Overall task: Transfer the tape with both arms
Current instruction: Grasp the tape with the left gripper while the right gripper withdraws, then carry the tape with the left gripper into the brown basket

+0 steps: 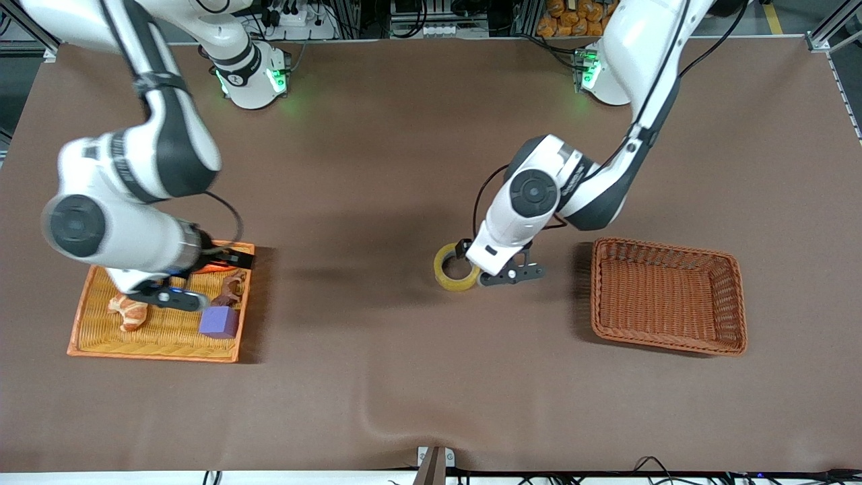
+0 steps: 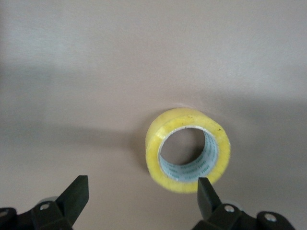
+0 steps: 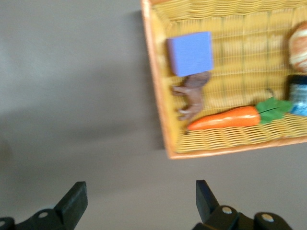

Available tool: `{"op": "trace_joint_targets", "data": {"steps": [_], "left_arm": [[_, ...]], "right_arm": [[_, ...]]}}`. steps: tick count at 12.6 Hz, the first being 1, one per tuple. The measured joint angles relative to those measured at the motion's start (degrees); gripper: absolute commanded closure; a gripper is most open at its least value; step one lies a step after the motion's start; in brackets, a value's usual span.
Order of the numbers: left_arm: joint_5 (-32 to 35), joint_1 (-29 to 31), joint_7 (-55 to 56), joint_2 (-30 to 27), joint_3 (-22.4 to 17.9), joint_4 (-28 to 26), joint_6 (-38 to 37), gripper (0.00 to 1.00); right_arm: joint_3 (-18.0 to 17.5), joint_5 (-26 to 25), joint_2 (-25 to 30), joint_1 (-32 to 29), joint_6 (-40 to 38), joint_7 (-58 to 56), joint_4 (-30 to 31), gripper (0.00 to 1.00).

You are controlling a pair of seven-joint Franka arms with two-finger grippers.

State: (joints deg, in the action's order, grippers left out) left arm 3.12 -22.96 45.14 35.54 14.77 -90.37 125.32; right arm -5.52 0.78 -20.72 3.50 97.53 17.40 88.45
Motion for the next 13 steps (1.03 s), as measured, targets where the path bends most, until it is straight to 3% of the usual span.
{"op": "trace_joint_targets", "data": {"steps": [2, 3, 4, 6, 7, 11, 13], "left_arm": [[0.4, -1.0, 0.8, 2.9, 0.0, 0.1, 3.6, 0.01], [0.5, -1.3, 1.0, 4.0, 0.0, 0.2, 4.6, 0.18], [0.5, -1.4, 1.0, 5.0, -0.1, 0.2, 5.1, 0.47], [1.0, -1.4, 1.0, 6.7, -0.1, 0.3, 5.4, 0.90], [1.1, -1.4, 1.0, 7.4, -0.2, 0.3, 5.5, 1.00], [1.6, -1.8, 2.3, 8.7, -0.3, 1.0, 6.0, 1.00], [2.0, -0.5, 2.5, 5.6, -0.9, 2.8, 3.6, 1.00]], "right_arm": [[0.0, 1.3, 2.6, -4.7, -1.2, -7.9, 1.7, 0.00], [0.1, 1.6, 3.9, -6.0, -1.7, -9.8, 1.7, 0.00], [0.1, 1.6, 5.5, -6.5, -2.0, -10.4, 1.7, 0.00], [0.0, 1.3, 9.2, -6.5, -2.2, -10.6, 1.8, 0.00], [-0.1, 0.2, 11.2, -6.5, -2.2, -10.8, 1.9, 0.00], [0.0, -3.2, 15.3, -6.5, -2.1, -14.6, 1.7, 0.00], [0.1, -3.3, 15.8, -7.3, -2.4, -19.2, 0.9, 0.00]]}}
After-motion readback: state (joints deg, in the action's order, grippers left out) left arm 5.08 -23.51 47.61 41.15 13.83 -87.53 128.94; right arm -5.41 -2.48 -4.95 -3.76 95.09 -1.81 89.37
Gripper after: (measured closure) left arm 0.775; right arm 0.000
